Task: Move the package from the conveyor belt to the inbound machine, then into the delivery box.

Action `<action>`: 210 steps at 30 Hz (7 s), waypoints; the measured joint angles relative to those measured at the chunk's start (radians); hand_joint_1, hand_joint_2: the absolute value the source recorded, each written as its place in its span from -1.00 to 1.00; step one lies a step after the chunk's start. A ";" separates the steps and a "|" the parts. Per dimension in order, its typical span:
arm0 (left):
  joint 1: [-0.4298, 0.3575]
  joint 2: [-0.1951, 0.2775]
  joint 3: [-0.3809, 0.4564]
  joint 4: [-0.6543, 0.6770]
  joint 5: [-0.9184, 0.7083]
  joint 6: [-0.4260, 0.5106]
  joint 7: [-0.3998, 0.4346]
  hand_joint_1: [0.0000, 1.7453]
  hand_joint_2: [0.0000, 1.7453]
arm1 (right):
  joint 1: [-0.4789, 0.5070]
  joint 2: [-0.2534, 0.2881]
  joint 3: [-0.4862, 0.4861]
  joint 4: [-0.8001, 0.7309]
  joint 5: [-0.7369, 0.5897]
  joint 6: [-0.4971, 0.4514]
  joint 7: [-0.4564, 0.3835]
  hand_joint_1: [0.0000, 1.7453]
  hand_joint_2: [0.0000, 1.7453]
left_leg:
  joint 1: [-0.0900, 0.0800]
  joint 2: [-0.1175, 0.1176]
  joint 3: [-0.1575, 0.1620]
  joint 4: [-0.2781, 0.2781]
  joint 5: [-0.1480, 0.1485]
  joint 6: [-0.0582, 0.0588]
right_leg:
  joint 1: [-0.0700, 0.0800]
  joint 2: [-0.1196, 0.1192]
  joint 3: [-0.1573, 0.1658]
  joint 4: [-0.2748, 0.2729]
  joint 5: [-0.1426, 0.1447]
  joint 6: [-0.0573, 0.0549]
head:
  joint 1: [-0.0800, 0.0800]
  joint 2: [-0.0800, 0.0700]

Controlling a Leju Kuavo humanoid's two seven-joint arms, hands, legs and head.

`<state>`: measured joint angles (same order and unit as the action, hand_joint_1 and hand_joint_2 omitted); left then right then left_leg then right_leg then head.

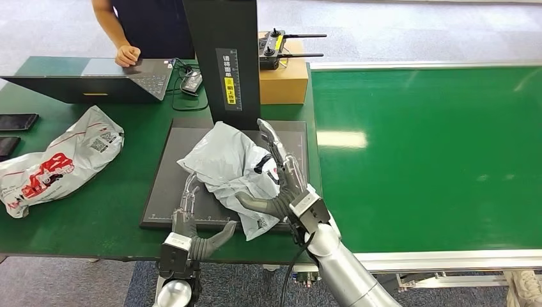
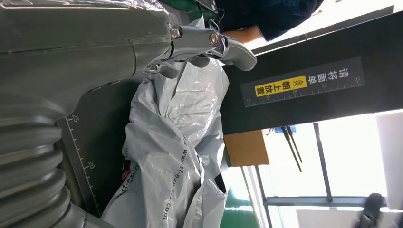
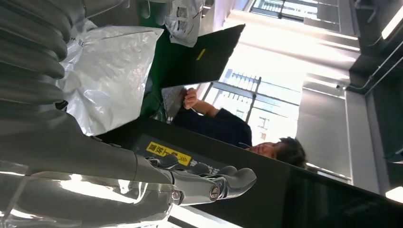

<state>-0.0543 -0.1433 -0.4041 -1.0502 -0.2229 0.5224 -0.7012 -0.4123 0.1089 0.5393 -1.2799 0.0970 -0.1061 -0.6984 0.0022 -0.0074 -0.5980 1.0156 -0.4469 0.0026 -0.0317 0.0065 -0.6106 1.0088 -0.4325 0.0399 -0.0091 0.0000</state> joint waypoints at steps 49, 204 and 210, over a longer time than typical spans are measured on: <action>0.004 0.010 0.020 -0.382 -0.770 -0.082 0.293 -1.00 1.00 | 0.428 -0.078 -0.152 -0.289 0.133 0.085 0.001 -1.00 1.00 | 0.000 0.000 0.001 0.000 0.000 0.000 | 0.000 0.000 0.001 0.000 0.000 0.000 | 0.000 0.000; -0.637 0.399 0.816 0.327 -1.339 0.174 0.618 -1.00 1.00 | 0.432 -0.020 -0.424 -0.115 0.146 -0.107 0.001 -1.00 1.00 | 0.002 0.001 -0.003 0.000 0.003 -0.001 | 0.002 0.001 -0.004 0.001 0.001 -0.001 | 0.000 0.000; -0.700 0.409 0.721 0.478 -1.346 0.165 0.732 -1.00 1.00 | 0.457 -0.018 -0.447 -0.148 0.172 -0.086 0.000 -1.00 1.00 | 0.002 0.001 -0.004 0.000 0.003 -0.001 | 0.002 0.001 -0.004 0.001 0.001 -0.001 | 0.000 0.000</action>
<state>-0.7548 0.2656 0.3166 -0.5727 -1.5688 0.6875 0.0309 0.0445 0.0909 0.0919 -1.4284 0.2689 -0.1923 -0.6984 0.0042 -0.0066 -0.6016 1.0155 -0.4442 0.0012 -0.0300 0.0075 -0.6148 1.0097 -0.4310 0.0386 -0.0092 0.0000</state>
